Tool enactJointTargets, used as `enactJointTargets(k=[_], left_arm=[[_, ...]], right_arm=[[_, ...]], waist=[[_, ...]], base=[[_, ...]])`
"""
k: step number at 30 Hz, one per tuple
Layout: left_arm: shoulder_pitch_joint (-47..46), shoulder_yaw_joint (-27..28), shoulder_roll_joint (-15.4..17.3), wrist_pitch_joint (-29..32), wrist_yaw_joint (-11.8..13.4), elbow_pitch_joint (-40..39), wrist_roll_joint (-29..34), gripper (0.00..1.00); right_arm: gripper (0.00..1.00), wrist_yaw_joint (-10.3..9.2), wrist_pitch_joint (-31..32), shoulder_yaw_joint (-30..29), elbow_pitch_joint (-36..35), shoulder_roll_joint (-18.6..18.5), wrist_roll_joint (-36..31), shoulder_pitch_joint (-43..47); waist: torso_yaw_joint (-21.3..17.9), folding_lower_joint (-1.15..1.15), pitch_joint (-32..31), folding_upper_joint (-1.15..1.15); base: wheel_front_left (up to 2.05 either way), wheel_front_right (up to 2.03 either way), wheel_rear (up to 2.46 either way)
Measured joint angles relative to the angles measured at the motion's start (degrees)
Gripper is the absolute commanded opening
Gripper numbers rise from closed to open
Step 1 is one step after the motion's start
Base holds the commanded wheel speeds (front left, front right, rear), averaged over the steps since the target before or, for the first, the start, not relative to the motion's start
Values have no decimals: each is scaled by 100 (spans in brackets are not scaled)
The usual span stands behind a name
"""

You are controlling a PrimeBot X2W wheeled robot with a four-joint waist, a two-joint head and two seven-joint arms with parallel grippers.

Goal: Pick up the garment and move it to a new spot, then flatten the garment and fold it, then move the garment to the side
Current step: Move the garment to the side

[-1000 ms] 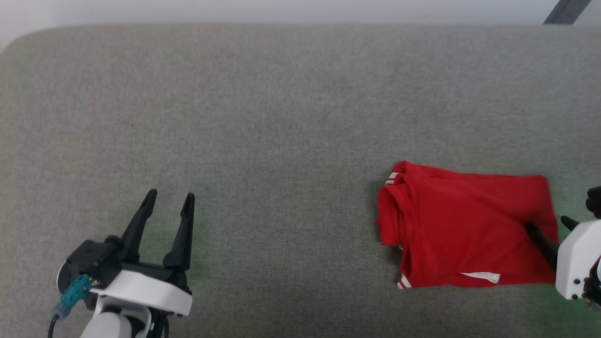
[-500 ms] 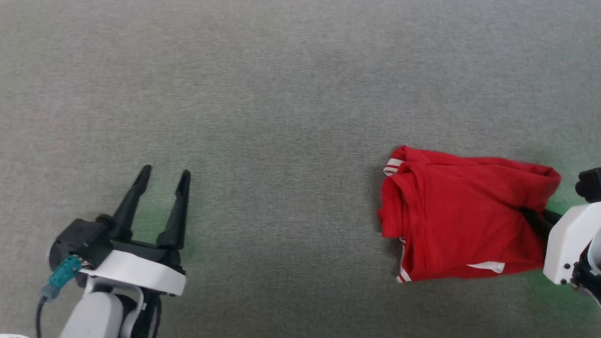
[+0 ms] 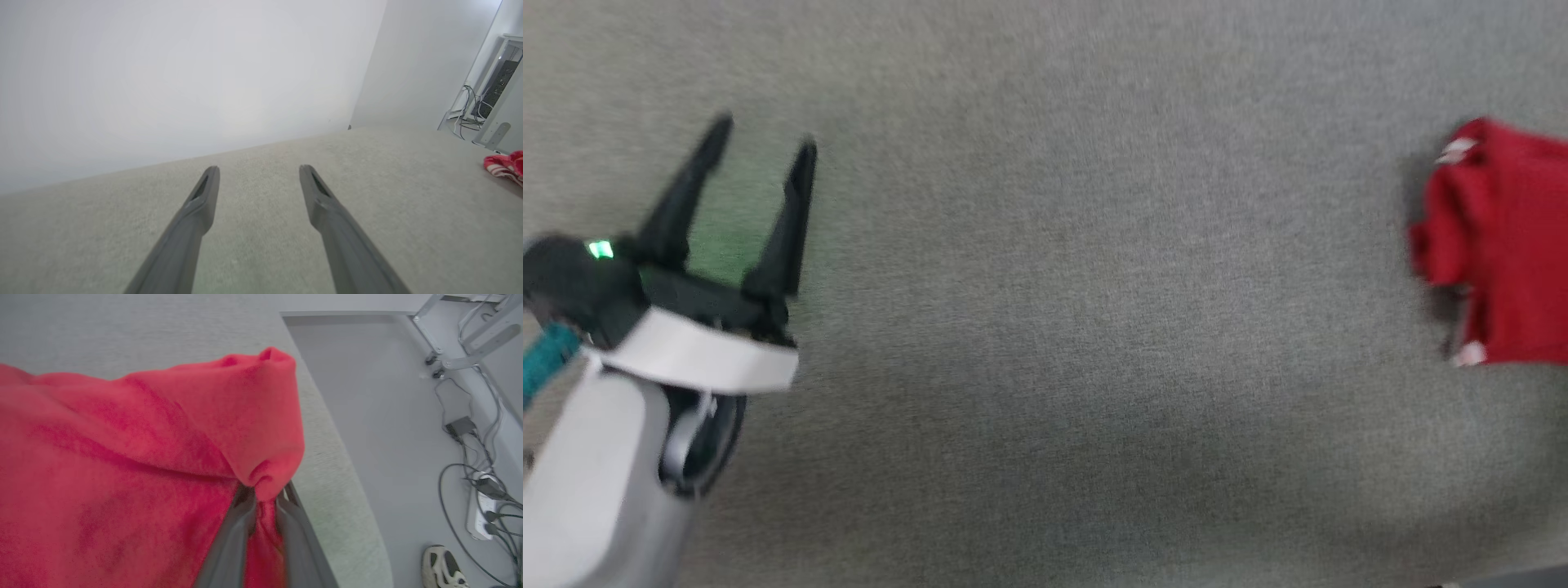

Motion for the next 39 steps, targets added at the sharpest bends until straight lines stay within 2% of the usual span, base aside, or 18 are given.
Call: enactJointTargets(k=[8, 12, 13, 18, 19, 20, 21, 24, 29, 35, 39], left_arm=[[-1323, -410, 387, 0, 0, -234, -69, 100], [-1633, -472, 541, 0, 0, -311, -105, 100], [-1673, -504, 591, 0, 0, -305, -118, 100], [-1720, -485, 604, 0, 0, -278, -134, 100], [-1704, -482, 598, 0, 0, -271, -133, 100], [-1681, -476, 586, 0, 0, -264, -133, 100], [-1628, -442, 557, 0, 0, -244, -134, 100], [-1307, -352, 456, 0, 0, -108, -133, 100], [-695, -66, 99, 0, 0, 82, -207, 100], [164, 179, -198, 0, 0, 457, -305, 100], [667, 324, -399, 0, 0, 664, -377, 100]], right_arm=[[0, -5, -957, -1217, 1087, 16, -1243, -1449], [0, -7, -1266, -1461, 1599, 115, -1758, -2173], [0, -7, -1405, -1562, 1841, 153, -2062, -2434], [0, -7, -1750, -1803, 2471, 216, -2644, -2815], [18, -7, -1816, -1817, 2587, 237, -2687, -2867], [44, -7, -1893, -1822, 2685, 250, -2729, -2896], [100, -7, -1968, -1804, 2799, 263, -2766, -2911], [100, -8, -2231, -1591, 3051, 274, -2792, -2898], [100, -8, -2590, -711, 3198, 345, -2655, -2597], [100, -8, -2763, 467, 2944, 626, -1751, -2064], [100, -4, -2855, 1517, 2524, 758, -1178, -1567]], waist=[[-154, 0, 766, 0], [-156, 0, 1063, 0], [-147, 0, 1171, 0], [-82, 0, 1232, 0], [-74, 0, 1205, 0], [-67, 0, 1168, 0], [-60, 0, 1123, 0], [-48, 0, 921, 0], [-3, 0, 440, 0], [135, 0, -297, 0], [265, 0, -806, 0]], base=[[0, 0, 0], [0, 0, 0], [0, 0, 0], [0, 0, 0], [0, 0, 0], [0, 0, 0], [0, 0, 0], [0, 0, 0], [0, 0, 0], [0, 0, 0], [0, 0, 0]])
